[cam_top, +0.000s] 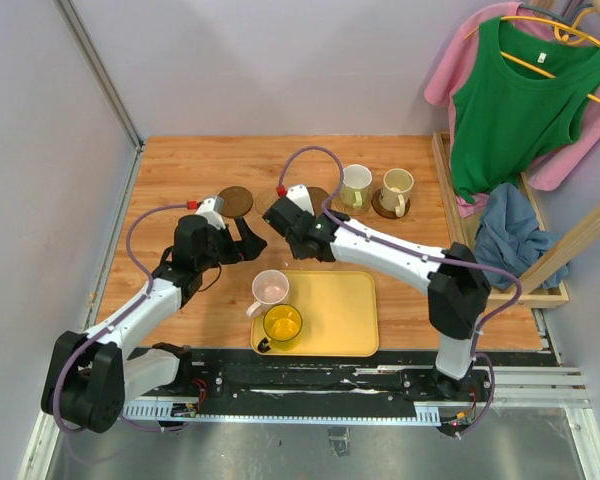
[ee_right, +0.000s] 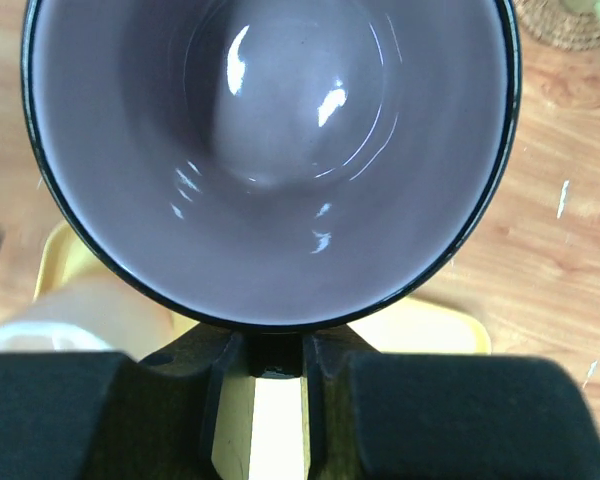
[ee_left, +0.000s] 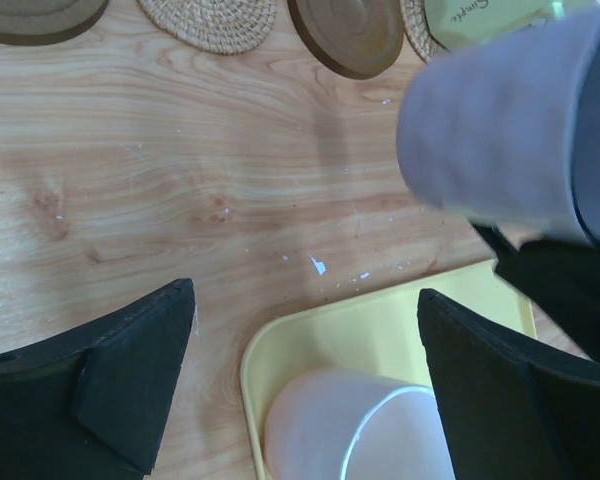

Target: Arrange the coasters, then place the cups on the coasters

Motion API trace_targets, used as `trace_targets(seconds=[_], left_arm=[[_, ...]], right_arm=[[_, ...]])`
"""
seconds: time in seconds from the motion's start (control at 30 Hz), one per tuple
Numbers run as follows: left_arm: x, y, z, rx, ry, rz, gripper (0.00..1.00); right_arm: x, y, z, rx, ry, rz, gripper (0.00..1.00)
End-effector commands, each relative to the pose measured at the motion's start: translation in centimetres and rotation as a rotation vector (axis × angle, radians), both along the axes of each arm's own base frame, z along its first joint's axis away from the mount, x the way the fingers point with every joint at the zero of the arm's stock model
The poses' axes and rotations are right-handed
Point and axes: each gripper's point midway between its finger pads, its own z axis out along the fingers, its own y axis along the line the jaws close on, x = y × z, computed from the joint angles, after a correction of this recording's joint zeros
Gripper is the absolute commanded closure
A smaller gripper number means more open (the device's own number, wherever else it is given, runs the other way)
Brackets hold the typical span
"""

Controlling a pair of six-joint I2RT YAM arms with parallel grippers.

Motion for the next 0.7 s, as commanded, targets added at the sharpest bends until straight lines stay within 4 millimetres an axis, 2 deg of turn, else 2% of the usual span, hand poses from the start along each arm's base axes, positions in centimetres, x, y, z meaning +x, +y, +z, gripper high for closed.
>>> trace_targets(seconds=[0.0,0.27,0.4,0.67], left_arm=[[-1.0,0.0,-0.3,0.009,0.001,-0.03,0.04],[-1.7,0.3,-0.7,0.03,0.013,-0.037,0.04],[-1.7,0.1,-0.9,0.023,0.017,-0.043,0.04],[-1.6,0.1,-1.3,0.032,0.033,-0.044,0.04]], right_arm=[[5.5,-1.7,0.7,-0.037,-0.07,-0.148,0.99],[11.9,-2.5,-0.9,0.017,-0.025,-0.249,0.99],[13.9,-2.7,-1.7,0.021,-0.025,-0.277,0.99],[16.7,-3.2,-2.5,0.026,-0.034,-0.317,0.99]])
